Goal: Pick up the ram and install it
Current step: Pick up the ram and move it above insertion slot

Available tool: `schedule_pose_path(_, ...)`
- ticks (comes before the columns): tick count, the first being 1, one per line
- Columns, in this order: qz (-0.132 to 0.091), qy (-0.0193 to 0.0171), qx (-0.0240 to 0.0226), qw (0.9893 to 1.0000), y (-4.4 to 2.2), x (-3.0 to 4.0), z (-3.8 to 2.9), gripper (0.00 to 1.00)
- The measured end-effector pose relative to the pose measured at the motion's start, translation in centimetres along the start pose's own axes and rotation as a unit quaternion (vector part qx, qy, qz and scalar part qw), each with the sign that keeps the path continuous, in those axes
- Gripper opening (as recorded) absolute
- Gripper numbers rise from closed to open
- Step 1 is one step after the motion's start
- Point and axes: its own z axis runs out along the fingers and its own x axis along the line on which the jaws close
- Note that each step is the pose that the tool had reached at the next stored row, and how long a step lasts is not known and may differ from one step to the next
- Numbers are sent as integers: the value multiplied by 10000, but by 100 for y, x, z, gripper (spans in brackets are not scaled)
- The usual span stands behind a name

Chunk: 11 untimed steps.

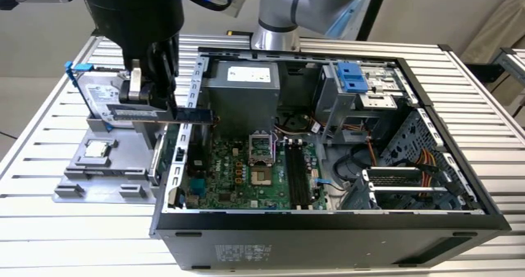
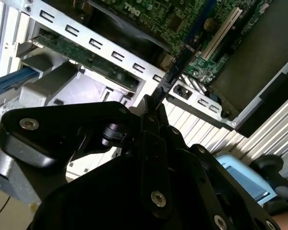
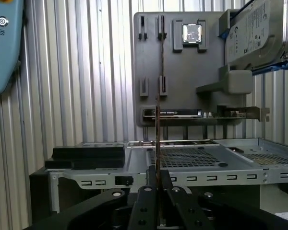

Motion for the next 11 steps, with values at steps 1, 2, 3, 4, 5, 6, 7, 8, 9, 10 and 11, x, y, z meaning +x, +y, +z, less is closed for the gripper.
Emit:
schedule_pose_path(1,0,0,0,10000,-17,-1,0,0)
schedule_pose_path(2,0,0,0,10000,-35,-3,0,0)
schedule_pose_path(3,0,0,0,10000,-53,-4,0,0)
schedule_pose_path(4,0,0,0,10000,-71,-5,0,0)
schedule_pose_path(5,0,0,0,10000,-89,-6,0,0)
schedule_pose_path(6,0,0,0,10000,-106,-8,0,0)
schedule_pose_path(7,0,0,0,10000,-126,-9,0,0)
schedule_pose_path(8,0,0,0,10000,-142,-10,-1,0)
schedule_pose_path(9,0,0,0,10000,-159,-12,0,0)
schedule_pose_path(10,0,-1,0,10000,-177,-13,0,0)
schedule_pose_path(11,0,0,0,10000,-194,-15,-1,0)
